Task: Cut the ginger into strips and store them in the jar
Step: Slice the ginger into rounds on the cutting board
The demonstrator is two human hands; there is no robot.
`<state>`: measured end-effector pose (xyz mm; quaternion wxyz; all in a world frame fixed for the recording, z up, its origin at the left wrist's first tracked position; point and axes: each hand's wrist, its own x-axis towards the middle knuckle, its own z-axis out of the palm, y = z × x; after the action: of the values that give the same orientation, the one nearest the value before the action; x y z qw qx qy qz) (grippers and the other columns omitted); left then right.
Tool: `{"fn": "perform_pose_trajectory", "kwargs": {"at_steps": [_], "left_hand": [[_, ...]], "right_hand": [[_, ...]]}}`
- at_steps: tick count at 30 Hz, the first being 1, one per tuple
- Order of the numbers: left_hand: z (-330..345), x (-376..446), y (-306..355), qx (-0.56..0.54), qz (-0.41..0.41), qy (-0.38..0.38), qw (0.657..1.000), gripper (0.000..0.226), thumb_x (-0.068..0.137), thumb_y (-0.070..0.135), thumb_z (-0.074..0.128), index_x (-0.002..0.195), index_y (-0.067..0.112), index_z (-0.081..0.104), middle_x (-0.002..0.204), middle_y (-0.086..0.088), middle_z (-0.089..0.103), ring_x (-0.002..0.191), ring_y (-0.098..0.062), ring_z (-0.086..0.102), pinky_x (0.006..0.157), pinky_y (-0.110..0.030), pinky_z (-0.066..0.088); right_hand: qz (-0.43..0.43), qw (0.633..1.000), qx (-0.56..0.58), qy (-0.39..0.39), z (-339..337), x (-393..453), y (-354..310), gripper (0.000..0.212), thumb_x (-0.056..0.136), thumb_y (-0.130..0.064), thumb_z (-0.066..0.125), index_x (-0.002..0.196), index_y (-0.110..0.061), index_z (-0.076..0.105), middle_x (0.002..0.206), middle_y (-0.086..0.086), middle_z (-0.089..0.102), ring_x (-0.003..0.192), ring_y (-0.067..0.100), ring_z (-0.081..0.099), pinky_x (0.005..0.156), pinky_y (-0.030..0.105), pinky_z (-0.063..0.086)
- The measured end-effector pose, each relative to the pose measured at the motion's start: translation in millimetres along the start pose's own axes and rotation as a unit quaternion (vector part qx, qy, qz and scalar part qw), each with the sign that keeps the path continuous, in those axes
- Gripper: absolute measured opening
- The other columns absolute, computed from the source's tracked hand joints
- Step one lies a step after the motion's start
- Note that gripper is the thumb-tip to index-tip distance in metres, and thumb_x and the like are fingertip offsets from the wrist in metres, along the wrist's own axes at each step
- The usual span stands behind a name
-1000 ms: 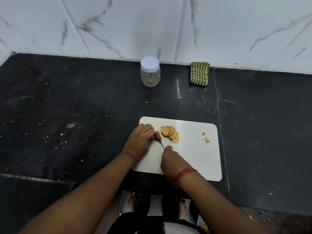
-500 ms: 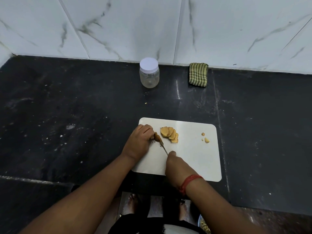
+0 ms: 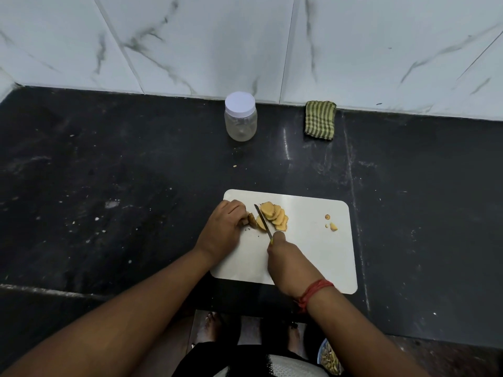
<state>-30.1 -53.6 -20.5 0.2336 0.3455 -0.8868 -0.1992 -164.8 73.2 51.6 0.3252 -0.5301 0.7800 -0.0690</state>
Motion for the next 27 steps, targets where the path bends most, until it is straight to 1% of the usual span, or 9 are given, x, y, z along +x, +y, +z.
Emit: {"fn": "perform_pose_trajectory", "kwargs": {"at_steps": [3, 5, 9, 14, 19, 22, 23, 25, 27], "left_hand": [[0.1, -1.4, -0.3, -0.026, -0.02, 0.012, 0.999, 0.016, 0.084, -0.003, 0.065, 0.081, 0.012, 0.062, 0.091, 0.003, 0.061, 0.086, -0.019, 0.049, 0.077, -0.032, 0.043], [0.8, -1.8, -1.1, -0.039, -0.036, 0.02, 0.998, 0.013, 0.084, 0.0, 0.067, 0.081, 0.012, 0.063, 0.091, 0.005, 0.063, 0.087, -0.019, 0.051, 0.079, -0.032, 0.043], [1.5, -1.2, -3.7, -0.055, -0.057, 0.029, 0.996, 0.014, 0.082, 0.0, 0.074, 0.08, 0.011, 0.065, 0.091, 0.006, 0.067, 0.086, -0.019, 0.054, 0.079, -0.028, 0.043], [0.8, -1.3, -3.9, -0.053, -0.054, 0.032, 0.997, 0.014, 0.082, 0.001, 0.074, 0.078, 0.01, 0.064, 0.09, 0.004, 0.067, 0.085, -0.02, 0.053, 0.077, -0.03, 0.043], [1.9, -0.7, -4.4, -0.03, -0.042, 0.032, 0.998, 0.018, 0.081, -0.002, 0.074, 0.077, 0.012, 0.063, 0.09, 0.006, 0.066, 0.086, -0.016, 0.049, 0.077, -0.027, 0.043], [0.1, -0.6, -2.2, -0.013, -0.022, 0.025, 0.999, 0.022, 0.08, -0.005, 0.071, 0.074, 0.013, 0.061, 0.087, 0.006, 0.064, 0.085, -0.016, 0.047, 0.075, -0.024, 0.041], [-0.1, -1.1, -1.4, -0.008, -0.016, 0.024, 1.0, 0.023, 0.08, -0.006, 0.07, 0.073, 0.013, 0.061, 0.087, 0.005, 0.064, 0.085, -0.016, 0.047, 0.075, -0.023, 0.039], [0.3, -1.6, -0.8, -0.007, -0.017, 0.026, 0.999, 0.023, 0.079, -0.007, 0.07, 0.073, 0.013, 0.061, 0.086, 0.005, 0.063, 0.084, -0.015, 0.046, 0.074, -0.023, 0.038], [1.8, -2.2, -2.0, -0.012, -0.026, 0.031, 0.999, 0.022, 0.079, -0.007, 0.071, 0.074, 0.013, 0.062, 0.085, 0.004, 0.062, 0.083, -0.014, 0.044, 0.074, -0.023, 0.038]], "right_hand": [[0.003, 1.0, 0.002, -0.014, 1.1, 1.7, -6.0, 0.031, 0.09, 0.003, 0.035, 0.12, -0.002, 0.037, 0.086, 0.014, 0.061, 0.052, 0.012, 0.037, 0.044, 0.023, 0.02], [0.014, 1.0, 0.009, -0.021, 2.3, 2.5, -8.2, 0.032, 0.09, 0.002, 0.035, 0.121, -0.002, 0.038, 0.094, 0.018, 0.063, 0.056, 0.017, 0.042, 0.044, 0.023, 0.022], [0.021, 0.999, 0.016, -0.025, 2.7, 4.5, -11.3, 0.034, 0.089, 0.003, 0.034, 0.123, -0.001, 0.037, 0.096, 0.018, 0.063, 0.059, 0.019, 0.043, 0.045, 0.022, 0.022], [0.018, 0.999, 0.003, -0.027, 3.1, 5.1, -13.7, 0.039, 0.088, 0.005, 0.035, 0.127, 0.001, 0.035, 0.1, 0.02, 0.063, 0.069, 0.027, 0.05, 0.045, 0.022, 0.02], [0.012, 0.999, 0.002, -0.045, 0.9, 9.1, -13.5, 0.038, 0.09, 0.003, 0.036, 0.128, 0.001, 0.035, 0.101, 0.02, 0.063, 0.072, 0.024, 0.048, 0.047, 0.024, 0.027], [0.019, 0.998, -0.01, -0.061, -1.5, 14.3, -13.9, 0.037, 0.091, 0.002, 0.038, 0.128, 0.002, 0.035, 0.096, 0.018, 0.061, 0.069, 0.023, 0.047, 0.046, 0.023, 0.027], [0.021, 0.997, -0.012, -0.068, -2.7, 16.3, -14.9, 0.036, 0.092, 0.0, 0.038, 0.128, 0.002, 0.036, 0.096, 0.018, 0.061, 0.071, 0.024, 0.05, 0.048, 0.023, 0.029], [0.024, 0.996, -0.005, -0.08, -3.8, 20.6, -18.1, 0.034, 0.095, -0.006, 0.038, 0.128, 0.001, 0.038, 0.105, 0.018, 0.059, 0.088, 0.031, 0.059, 0.052, 0.025, 0.034], [0.028, 0.996, -0.011, -0.085, -3.3, 20.7, -20.1, 0.034, 0.095, -0.006, 0.037, 0.128, 0.001, 0.038, 0.1, 0.016, 0.059, 0.097, 0.033, 0.06, 0.049, 0.023, 0.03]]}}
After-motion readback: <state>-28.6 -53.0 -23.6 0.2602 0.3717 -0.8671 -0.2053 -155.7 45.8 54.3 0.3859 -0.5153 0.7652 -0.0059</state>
